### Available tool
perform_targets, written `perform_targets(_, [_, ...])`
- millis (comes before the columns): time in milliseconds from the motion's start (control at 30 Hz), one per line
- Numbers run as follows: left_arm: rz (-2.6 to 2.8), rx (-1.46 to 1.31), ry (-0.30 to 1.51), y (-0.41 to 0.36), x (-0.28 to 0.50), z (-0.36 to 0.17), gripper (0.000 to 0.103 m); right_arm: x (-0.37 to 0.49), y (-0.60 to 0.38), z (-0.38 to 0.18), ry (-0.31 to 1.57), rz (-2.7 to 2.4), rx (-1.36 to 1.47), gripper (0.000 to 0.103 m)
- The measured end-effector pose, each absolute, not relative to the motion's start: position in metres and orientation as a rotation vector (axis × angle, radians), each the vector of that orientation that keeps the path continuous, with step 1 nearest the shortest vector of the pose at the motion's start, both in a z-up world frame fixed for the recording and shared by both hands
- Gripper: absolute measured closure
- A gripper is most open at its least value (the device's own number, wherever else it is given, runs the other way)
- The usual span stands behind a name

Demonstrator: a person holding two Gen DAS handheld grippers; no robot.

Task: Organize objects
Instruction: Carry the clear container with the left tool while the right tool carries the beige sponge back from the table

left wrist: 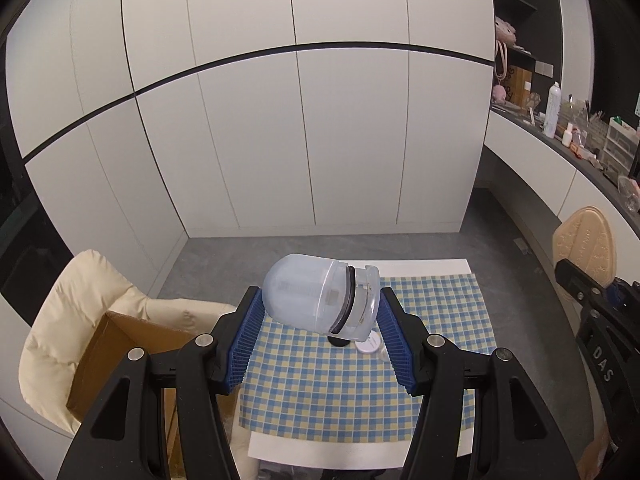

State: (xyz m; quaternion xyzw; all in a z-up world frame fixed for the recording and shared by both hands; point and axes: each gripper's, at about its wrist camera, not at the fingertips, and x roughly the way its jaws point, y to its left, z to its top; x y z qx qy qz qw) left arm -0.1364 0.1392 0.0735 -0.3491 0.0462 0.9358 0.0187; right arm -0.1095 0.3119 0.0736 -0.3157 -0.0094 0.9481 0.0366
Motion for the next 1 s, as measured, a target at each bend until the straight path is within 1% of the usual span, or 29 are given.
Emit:
perform_targets(200, [2.911, -1.096, 0.172, 0.138, -0.123, 0.069, 0.045, -0.102, 0.31, 0.067, -0.044, 2.895, -0.982, 0.086])
perform_targets(367, [2.901, -1.099, 0.148, 0.131, -0.108, 0.063, 0.045, -0.09, 0.31, 0.056, -0.034, 2.884, -1.001, 0.086])
perform_targets(500, [2.908, -1.103, 0.165, 0.128, -0.096, 0.056, 0.045, -0.078, 0.309, 0.046, -0.021, 2.881, -1.027, 0.086])
perform_targets(700, [2.886, -1.132, 0.143, 0.121, -0.073, 0.043, 0.045, -0.048, 0.31, 0.031, 0.002, 2.885, -1.05, 0.086])
perform_targets(1000, [2.847, -1.145, 0.166, 0.118, -0.032, 0.024, 0.045, -0.004, 0.31, 0.012, 0.03, 2.899, -1.082, 0.086])
